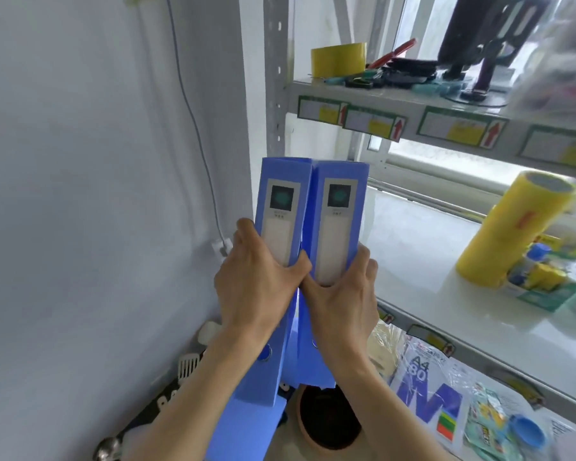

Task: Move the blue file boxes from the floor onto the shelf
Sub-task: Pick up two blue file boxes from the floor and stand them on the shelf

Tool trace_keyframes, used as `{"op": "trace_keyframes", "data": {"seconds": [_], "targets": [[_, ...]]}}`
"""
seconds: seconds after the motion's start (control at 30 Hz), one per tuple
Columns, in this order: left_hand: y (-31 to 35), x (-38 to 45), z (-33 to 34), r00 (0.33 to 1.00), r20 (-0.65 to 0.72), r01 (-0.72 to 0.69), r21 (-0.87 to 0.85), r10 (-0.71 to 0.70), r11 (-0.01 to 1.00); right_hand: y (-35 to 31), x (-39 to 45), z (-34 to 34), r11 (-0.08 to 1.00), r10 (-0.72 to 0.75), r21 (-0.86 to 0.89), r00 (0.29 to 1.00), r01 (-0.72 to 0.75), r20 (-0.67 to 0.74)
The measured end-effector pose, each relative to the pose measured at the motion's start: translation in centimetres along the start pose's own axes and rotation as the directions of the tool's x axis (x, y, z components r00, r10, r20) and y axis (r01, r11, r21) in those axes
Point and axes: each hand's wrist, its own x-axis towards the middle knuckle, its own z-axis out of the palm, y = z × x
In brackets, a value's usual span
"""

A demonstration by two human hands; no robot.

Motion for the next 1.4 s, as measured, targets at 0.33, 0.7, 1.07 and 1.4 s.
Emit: {"op": "trace_keyframes", "data": {"seconds": [0.33, 0.7, 1.07, 1.4], "targets": [[3.5, 2.0, 10.1, 0.998, 0.064, 0.018, -0.553, 0.021, 0.833, 3.5, 6.5, 1.4, 0.955, 0.123, 0.291, 0.969, -0.058, -0.212], [4.8, 8.4, 20.0, 0.995, 0.068, -0.016, -0.650, 0.079, 0.760, 8.4, 16.3, 6.3, 0.909, 0.209, 0.405, 0.949, -0.099, -0.238], [5.6, 12.5, 24.8, 0.992, 0.125, 0.066, -0.677, 0.025, 0.733, 11.6, 21.0, 8.9, 0.926, 0.118, 0.378, 0.964, -0.020, -0.239], [4.4, 14.0, 24.7, 0.971, 0.215, 0.056, -0.638, 0.108, 0.768, 12.1, 21.3, 9.3, 0.965, 0.067, 0.264, 0.977, -0.010, -0.205]]}}
